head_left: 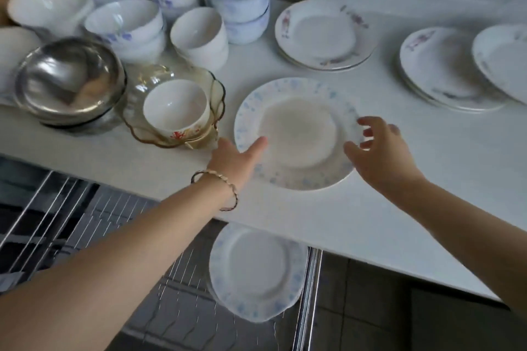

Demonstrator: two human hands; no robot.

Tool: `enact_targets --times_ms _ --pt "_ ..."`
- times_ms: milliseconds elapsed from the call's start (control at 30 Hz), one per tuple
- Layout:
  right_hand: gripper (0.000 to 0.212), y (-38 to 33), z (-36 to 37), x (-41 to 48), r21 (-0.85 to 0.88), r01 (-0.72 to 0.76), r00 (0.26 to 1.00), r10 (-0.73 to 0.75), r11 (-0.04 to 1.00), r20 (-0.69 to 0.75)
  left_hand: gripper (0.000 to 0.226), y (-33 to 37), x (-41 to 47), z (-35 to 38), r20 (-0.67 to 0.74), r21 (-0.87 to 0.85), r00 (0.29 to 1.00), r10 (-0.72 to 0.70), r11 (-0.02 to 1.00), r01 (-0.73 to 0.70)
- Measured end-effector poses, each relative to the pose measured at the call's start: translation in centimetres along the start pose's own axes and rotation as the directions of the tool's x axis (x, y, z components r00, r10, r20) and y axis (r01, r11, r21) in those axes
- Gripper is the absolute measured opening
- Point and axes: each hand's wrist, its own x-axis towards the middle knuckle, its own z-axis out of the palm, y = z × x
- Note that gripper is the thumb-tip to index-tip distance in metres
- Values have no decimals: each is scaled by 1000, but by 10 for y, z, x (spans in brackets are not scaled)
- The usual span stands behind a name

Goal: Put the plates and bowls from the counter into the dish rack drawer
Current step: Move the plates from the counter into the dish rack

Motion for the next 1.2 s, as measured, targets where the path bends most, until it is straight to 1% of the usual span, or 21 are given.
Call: enact_targets --times_ms 33,67,133,167,200,233,267,333,400,533,633,733,800,900,967,1033,1133,1200 --pt "53 4 -3 17 -26 -66 998 65 997 -24 70 8 8 4 10 -15 998 -60 998 60" --pt "57 9 -3 32 -49 -134 991 133 990 -27 67 13 15 8 -5 -43 994 -107 993 106" --pt "59 21 1 54 -60 -257 966 258 965 20 51 18 30 13 -82 -67 983 -166 985 161" --pt "53 25 4 60 -30 -299 953 300 954 45 44 18 35 15 -120 -64 976 -182 982 175" --pt "42 28 6 63 14 -318 946 317 948 68 39 16 39 17 -146 -70 971 -187 981 178" --pt "32 29 9 63 55 -312 948 306 949 89 37 15 41 18 -161 -84 970 -182 982 170" --pt "29 30 11 63 97 -296 952 285 950 107 36 13 42 20 -173 -94 970 -172 983 157" --pt "26 30 15 58 177 -285 955 263 942 140 36 10 38 21 -185 -96 969 -162 985 146" --pt "23 34 16 44 213 -284 955 256 935 152 35 5 30 20 -179 -96 970 -164 984 149" --pt "21 48 12 -13 230 -220 971 190 948 147 31 -16 -6 4 -116 -149 981 -153 980 135" --pt "19 50 10 -70 285 -163 983 131 944 128 18 -46 -48 -16 -26 -191 991 -130 974 123" --pt "14 44 13 -130 258 -99 987 61 961 149 20 -89 -92 -36 79 -91 990 -115 988 122" --pt "16 38 22 -167 249 -83 981 34 965 193 26 -121 -116 -48 130 -1 982 -134 991 135" --pt "11 33 49 -214 220 -70 972 17 973 235 26 -171 -132 -64 120 110 974 -194 977 181" --pt "7 33 74 -238 196 -129 960 73 972 270 23 -200 -134 -71 104 159 965 -242 962 224" --pt "8 38 101 -255 172 -247 926 180 954 332 22 -225 -130 -71 99 210 953 -286 942 261" --pt "14 52 141 -264 98 -439 831 361 893 423 17 -253 -116 -57 120 293 937 -329 913 284" --pt "21 62 162 -260 47 -531 773 462 846 435 16 -265 -102 -40 143 354 930 -337 895 270"
